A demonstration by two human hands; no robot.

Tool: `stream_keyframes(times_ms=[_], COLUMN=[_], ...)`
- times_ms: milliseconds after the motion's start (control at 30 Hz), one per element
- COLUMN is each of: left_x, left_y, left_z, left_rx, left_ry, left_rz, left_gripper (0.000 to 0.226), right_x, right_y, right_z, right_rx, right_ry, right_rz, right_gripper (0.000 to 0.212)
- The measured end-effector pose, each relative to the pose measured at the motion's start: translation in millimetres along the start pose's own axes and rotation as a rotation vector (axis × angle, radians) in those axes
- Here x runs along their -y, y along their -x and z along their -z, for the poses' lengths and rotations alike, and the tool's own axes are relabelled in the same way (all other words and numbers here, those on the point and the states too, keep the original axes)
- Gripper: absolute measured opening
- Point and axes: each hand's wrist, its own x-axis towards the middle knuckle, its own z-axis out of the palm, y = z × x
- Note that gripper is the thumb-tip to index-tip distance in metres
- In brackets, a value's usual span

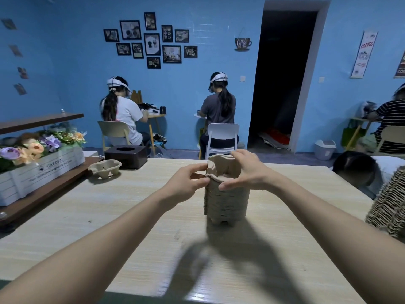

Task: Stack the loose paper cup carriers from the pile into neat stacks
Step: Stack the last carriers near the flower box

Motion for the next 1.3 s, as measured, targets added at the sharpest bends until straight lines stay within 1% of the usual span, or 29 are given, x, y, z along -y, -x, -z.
stream_keyframes(times_ms=[67, 133, 300, 367, 467, 533, 767, 933, 967, 1033, 1100, 1200, 1233, 1300], left_x=[0.5, 1.5, 0.4, -1.8, -2.0, -2.0, -1.2, -0.9, -1.1, -2.4, -4.5, -7.5, -7.9, -7.6], left_y=[-1.0, -1.8, -2.3, -1.9, -3.0, -3.3, -3.1, -2.0, -1.9, -1.4, -1.0, -1.6, -2.7, -4.9], left_z=[0.1, -0.2, -2.1, -2.2, -2.0, -1.8, -0.3, -1.5, -2.4, -4.5, -7.3, -12.3, -13.7, -16.2], left_rx=[-0.011, -0.020, -0.030, -0.036, -0.031, -0.027, -0.010, -0.016, -0.035, -0.104, -0.162, -0.203, -0.219, -0.261], left_ry=[0.003, 0.009, 0.003, 0.003, -0.005, -0.003, -0.007, -0.037, -0.051, -0.096, -0.135, -0.141, -0.133, -0.092], left_rz=[-0.004, 0.003, 0.015, 0.018, 0.024, 0.029, 0.033, 0.009, -0.003, -0.020, -0.034, -0.050, -0.040, 0.001], left_gripper=[0.043, 0.043, 0.045, 0.046, 0.046, 0.046, 0.047, 0.045, 0.043, 0.041, 0.041, 0.037, 0.034, 0.029], right_x=[2.1, 3.2, 4.5, 4.1, 3.2, 2.2, 2.4, 0.5, -0.8, -5.0, -14.7, -32.1, -35.8, -39.2], right_y=[-6.9, -11.9, -16.3, -18.0, -22.3, -25.7, -28.2, -23.6, -21.5, -14.6, -7.2, 4.2, 7.6, 11.9], right_z=[1.1, -0.1, 1.4, 2.7, 1.2, -0.5, -2.3, -1.4, -0.1, 3.0, 3.4, 0.0, -0.7, -2.3], right_rx=[0.046, 0.089, 0.114, 0.137, 0.165, 0.169, 0.128, 0.123, 0.109, 0.040, -0.077, -0.248, -0.278, -0.283], right_ry=[0.080, 0.086, 0.012, 0.002, 0.016, 0.027, 0.053, 0.051, 0.047, -0.015, -0.086, -0.131, -0.163, -0.249], right_rz=[0.011, 0.013, 0.038, 0.038, 0.024, 0.023, 0.046, 0.071, 0.075, 0.041, -0.037, -0.170, -0.223, -0.299], right_gripper=[0.105, 0.110, 0.100, 0.099, 0.110, 0.114, 0.111, 0.113, 0.110, 0.099, 0.084, 0.058, 0.051, 0.037])
